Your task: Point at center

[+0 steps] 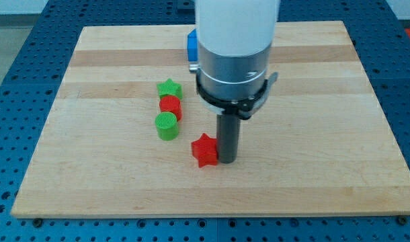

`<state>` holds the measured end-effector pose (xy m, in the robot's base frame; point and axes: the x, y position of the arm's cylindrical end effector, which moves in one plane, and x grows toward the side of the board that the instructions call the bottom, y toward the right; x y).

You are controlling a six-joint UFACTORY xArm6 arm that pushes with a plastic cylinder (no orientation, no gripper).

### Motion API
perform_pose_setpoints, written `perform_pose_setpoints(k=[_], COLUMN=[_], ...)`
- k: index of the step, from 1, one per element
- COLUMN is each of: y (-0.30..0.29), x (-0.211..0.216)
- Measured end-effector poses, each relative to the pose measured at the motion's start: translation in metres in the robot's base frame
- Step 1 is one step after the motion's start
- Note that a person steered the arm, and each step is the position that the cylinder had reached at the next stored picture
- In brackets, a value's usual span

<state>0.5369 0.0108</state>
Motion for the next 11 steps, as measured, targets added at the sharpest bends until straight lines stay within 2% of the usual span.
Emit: perform_pose_setpoints(k=[3,4,5,6,7,9,10,11], y=[-0.066,-0.070,-0.002,0.036,0.037,0.036,0.035,0.035], x=[0.000,0.000,0.002,0.002,-0.026,-0.047,-0.099,-0.099])
